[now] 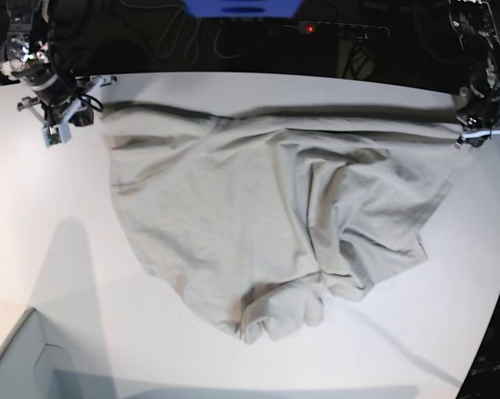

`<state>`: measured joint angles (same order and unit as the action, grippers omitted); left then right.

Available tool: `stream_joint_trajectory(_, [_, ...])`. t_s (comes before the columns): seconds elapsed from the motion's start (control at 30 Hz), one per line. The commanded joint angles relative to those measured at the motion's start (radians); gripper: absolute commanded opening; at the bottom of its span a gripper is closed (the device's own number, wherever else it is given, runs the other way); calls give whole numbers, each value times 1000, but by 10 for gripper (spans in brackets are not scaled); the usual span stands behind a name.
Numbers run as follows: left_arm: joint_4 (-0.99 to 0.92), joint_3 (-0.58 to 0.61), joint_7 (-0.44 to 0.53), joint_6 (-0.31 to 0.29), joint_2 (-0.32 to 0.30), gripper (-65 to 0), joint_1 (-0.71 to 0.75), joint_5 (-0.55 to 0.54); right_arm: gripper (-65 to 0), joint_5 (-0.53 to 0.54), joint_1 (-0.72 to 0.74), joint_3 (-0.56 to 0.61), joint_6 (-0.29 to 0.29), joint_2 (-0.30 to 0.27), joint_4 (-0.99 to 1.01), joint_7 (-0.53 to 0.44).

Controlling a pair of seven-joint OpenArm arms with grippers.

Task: Layout the t-shirt on the table in an organized manner, then fold the t-shirt properly
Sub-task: 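Lift the shirt by its corners with both grippers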

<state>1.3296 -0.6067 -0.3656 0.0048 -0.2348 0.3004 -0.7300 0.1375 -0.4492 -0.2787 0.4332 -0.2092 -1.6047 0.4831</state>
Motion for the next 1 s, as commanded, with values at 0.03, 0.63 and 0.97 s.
stream_joint_trajectory(0.03, [17,-5,20,-4,-18,-650,-5,-3,-504,11,-29,8,6,23,-19,-17])
stream_joint_trajectory(0.63, [17,-5,20,-4,-18,-650,-4,-3,-236,11,100,6,6,86,-41,-13])
stream_joint_trajectory(0.97, [15,-5,20,-4,-16,-650,-4,-3,-235,11,177,58,6,84,85,-13])
